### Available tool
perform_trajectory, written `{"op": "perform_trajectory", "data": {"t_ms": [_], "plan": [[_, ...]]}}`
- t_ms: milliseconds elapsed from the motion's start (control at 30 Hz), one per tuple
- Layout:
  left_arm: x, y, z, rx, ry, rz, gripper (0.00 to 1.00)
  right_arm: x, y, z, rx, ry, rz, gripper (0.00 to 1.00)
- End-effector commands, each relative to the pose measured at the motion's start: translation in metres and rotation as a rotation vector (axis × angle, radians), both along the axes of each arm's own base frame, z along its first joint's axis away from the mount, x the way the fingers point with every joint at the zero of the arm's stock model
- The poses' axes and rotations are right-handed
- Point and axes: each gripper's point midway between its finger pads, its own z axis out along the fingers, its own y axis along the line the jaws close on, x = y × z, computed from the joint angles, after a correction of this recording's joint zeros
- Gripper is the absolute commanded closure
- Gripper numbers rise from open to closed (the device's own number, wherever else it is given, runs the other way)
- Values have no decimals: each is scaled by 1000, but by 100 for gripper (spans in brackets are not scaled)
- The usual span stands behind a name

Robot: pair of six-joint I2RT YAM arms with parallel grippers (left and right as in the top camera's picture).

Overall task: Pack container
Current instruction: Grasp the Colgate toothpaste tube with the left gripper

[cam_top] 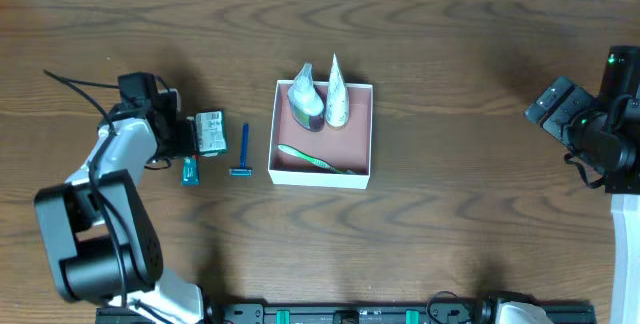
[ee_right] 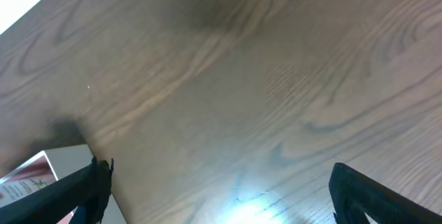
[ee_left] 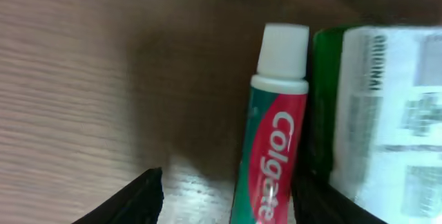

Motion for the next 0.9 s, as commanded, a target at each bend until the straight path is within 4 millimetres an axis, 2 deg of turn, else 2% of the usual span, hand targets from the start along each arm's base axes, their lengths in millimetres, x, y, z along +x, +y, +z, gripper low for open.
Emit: {"op": "perform_trajectory", "data": {"t_ms": [0,100,267,333,467,533,667,867], "plan": [[-8,1,-18,-13,58,18,39,-1,-2,1,3,-4,-18,1],[-11,0,-26,-18,81,17,45,-1,-2,1,3,-4,-18,1],[-9,1,-24,-16,73,18,78,-1,-2,1,3,-4,-18,1],[-8,1,-21,-14,64,18,85,-1,-2,1,3,-4,-18,1],[-1,-4,-7,-37,15,9,92,-1,-2,1,3,-4,-18,1],[4,-11,7,-72,-33,-5,93,-1,-2,1,3,-4,-18,1],[11,-25,49,-127,-146,-38,94,-1,-2,1,3,-4,-18,1],[4,-62,133,-188,-345,-143,94,-1,-2,1,3,-4,-18,1]]}}
